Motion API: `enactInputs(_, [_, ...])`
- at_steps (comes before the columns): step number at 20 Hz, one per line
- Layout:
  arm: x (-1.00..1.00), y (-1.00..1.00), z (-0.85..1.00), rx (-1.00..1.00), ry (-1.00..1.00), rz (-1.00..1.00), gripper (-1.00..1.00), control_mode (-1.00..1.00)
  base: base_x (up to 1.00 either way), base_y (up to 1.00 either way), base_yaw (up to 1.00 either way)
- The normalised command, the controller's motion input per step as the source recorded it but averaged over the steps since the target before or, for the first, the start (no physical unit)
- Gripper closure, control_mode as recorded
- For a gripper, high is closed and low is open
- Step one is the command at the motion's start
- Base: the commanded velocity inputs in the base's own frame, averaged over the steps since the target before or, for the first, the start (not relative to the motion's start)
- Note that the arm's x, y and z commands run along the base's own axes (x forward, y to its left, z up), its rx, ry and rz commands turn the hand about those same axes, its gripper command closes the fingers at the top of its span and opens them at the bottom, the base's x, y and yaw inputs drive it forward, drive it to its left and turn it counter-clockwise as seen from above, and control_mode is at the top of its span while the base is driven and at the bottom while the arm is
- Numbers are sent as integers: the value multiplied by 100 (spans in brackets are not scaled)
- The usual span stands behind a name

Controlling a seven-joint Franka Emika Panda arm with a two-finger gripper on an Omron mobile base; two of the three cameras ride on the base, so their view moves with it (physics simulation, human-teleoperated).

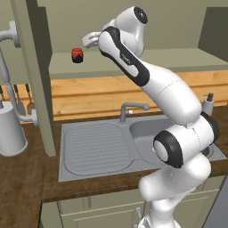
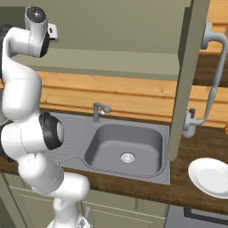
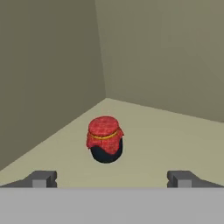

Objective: From the different types of pastries on the counter, select a croissant and place it on the cutting board. Then retrieve a jar of jam from the cabinet and place it alongside the croissant on the cutting board.

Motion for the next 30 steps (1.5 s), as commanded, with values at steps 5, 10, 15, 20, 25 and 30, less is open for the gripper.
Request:
enactInputs(5, [45,44,-1,-4,-1,0,-100,-100,0,0,0])
enactInputs(10, [2,5,0,0,0,0,-100,-100,0,0,0])
enactInputs(15, [15,0,-26,0,-1,0,-100,-100,0,0,0])
enactInputs(20, [21,13,-29,-3,0,0,-100,-100,0,0,0])
enactInputs(25, [11,37,-34,-9,-1,0,-100,-100,0,0,0])
enactInputs(30, [8,19,-15,-3,0,0,-100,-100,0,0,0])
